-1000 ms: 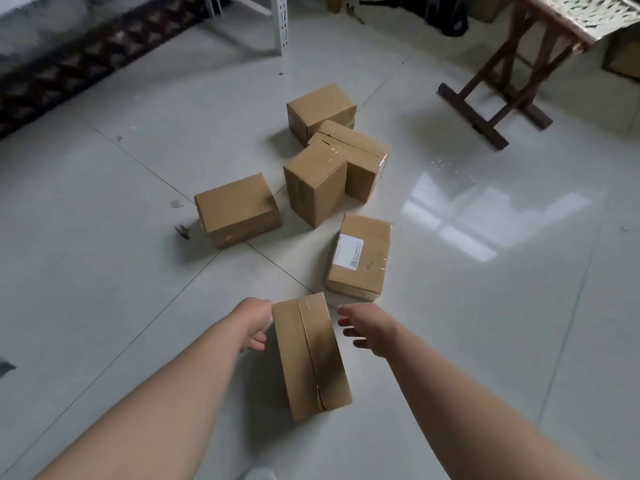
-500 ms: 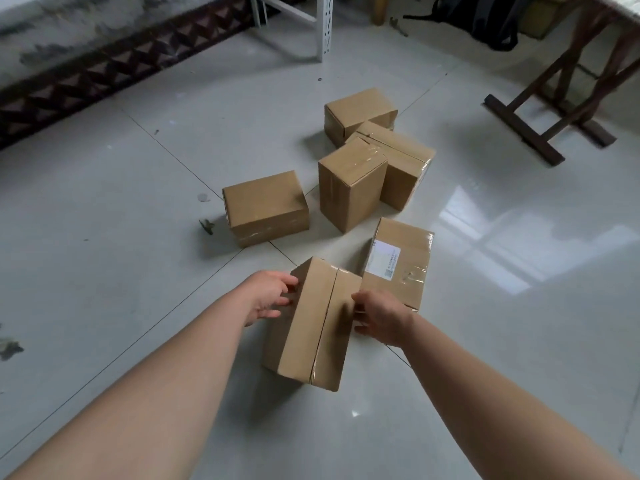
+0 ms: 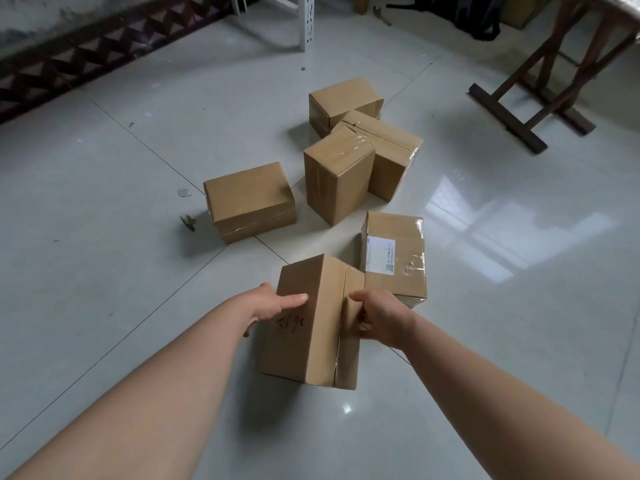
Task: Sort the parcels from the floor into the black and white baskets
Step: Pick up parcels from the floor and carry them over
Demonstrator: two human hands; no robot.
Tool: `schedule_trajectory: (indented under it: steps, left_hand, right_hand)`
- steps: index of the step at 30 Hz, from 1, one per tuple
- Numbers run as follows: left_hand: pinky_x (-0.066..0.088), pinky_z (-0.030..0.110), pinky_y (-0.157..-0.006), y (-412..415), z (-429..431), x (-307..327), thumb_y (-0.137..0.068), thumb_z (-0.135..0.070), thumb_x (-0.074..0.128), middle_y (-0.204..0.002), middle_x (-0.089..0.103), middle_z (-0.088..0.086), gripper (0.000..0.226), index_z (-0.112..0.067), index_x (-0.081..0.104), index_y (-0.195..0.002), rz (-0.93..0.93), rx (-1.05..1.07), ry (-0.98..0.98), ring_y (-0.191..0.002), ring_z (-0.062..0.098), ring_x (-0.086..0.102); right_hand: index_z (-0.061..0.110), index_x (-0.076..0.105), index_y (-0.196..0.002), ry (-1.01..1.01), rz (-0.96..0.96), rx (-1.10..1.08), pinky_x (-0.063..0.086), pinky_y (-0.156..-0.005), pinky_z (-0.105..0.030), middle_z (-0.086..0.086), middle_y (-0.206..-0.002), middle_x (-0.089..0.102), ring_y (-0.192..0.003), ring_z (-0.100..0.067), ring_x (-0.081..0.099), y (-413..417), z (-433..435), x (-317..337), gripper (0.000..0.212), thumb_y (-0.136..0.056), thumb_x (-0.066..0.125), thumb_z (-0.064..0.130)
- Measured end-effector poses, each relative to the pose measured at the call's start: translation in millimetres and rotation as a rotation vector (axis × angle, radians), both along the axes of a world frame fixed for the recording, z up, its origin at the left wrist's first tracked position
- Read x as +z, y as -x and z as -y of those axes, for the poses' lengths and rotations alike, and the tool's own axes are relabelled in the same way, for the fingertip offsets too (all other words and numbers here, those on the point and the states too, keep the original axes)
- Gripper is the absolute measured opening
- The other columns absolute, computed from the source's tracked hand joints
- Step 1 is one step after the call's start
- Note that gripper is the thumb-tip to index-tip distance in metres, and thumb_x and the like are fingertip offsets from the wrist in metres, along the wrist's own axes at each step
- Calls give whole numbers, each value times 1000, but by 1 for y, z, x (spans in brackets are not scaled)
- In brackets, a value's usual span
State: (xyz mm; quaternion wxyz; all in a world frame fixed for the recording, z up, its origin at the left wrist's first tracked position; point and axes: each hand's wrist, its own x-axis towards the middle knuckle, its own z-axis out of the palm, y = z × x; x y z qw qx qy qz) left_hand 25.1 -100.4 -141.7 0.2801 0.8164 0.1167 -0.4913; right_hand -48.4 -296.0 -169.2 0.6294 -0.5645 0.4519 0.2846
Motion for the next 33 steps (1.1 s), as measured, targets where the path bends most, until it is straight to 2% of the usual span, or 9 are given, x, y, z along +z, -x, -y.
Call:
schedule_trajectory:
  steps: [3, 5, 9, 12, 15, 23, 28, 30, 33]
  left_hand:
    - [36, 52, -106, 3, 6, -7, -80, -59, 65, -150, 37, 17, 85, -12, 31, -142, -53, 58, 50, -137, 37, 37]
    - [41, 44, -100, 4, 10, -10, -78, -60, 67, -141, 48, 18, 73, -14, 44, -131, -37, 72, 85, -132, 36, 43]
    - [49, 38, -90, -3, 18, -12, -81, -50, 69, -119, 64, 6, 56, -15, 55, -123, 201, 147, 102, -104, 23, 61]
    - [47, 38, -91, -5, 21, -9, -85, -40, 68, -118, 63, 8, 49, -9, 56, -121, 331, 106, -10, -105, 27, 59]
    - [49, 41, -94, -2, 19, -14, -86, -34, 67, -114, 64, 13, 39, -7, 60, -114, 289, 86, -35, -103, 30, 60]
    - [43, 33, -76, -5, 16, -13, -98, -28, 50, -112, 60, 11, 29, -6, 56, -116, 336, 138, -2, -91, 22, 58]
    - [35, 34, -104, -28, 1, -6, -96, -21, 50, -151, 38, 10, 54, -8, 36, -146, 459, 338, -19, -134, 31, 41]
    - [37, 33, -102, -43, -10, -7, -95, -22, 50, -147, 43, 10, 54, -9, 38, -146, 501, 418, -28, -129, 31, 44]
    - [38, 29, -81, -65, -22, -7, -96, -22, 49, -116, 52, 3, 44, -6, 44, -136, 569, 509, -17, -103, 30, 50]
  right_hand:
    - [3, 55, -120, 70, 10, -3, 54, -80, -42, -16, -115, 58, -107, -30, 59, 6, 14, 0, 30, -96, 52, 22]
    - [2, 56, -115, 40, 30, -46, 54, -77, -40, -17, -111, 57, -108, -30, 59, 8, 21, 2, 26, -97, 48, 18]
    - [9, 61, -115, -60, 99, -20, 40, -97, -41, -9, -116, 58, -109, -21, 52, 10, 25, 2, 24, -98, 46, 17]
    - [18, 54, -134, -222, 136, -2, 30, -112, -44, 0, -133, 57, -127, -19, 47, 11, 19, 7, 39, -102, 32, 13]
    - [16, 47, -142, -236, 180, 26, 29, -113, -43, -1, -140, 51, -133, -21, 44, 12, 13, 8, 47, -100, 27, 5]
    - [12, 50, -139, -46, 276, 21, 36, -110, -39, -2, -135, 54, -124, -21, 48, 3, 19, 12, 43, -99, 35, 4]
    - [14, 55, -136, 200, 460, 104, 34, -102, -25, -1, -139, 54, -123, -14, 47, -30, 8, 23, 47, -94, 38, 2]
    - [12, 56, -135, 265, 522, 131, 31, -106, -24, -1, -139, 54, -131, -15, 45, -49, -2, 28, 47, -93, 38, 1]
    - [12, 52, -140, 302, 550, 193, 29, -111, -28, -1, -143, 50, -137, -17, 40, -82, -18, 32, 47, -96, 35, 1]
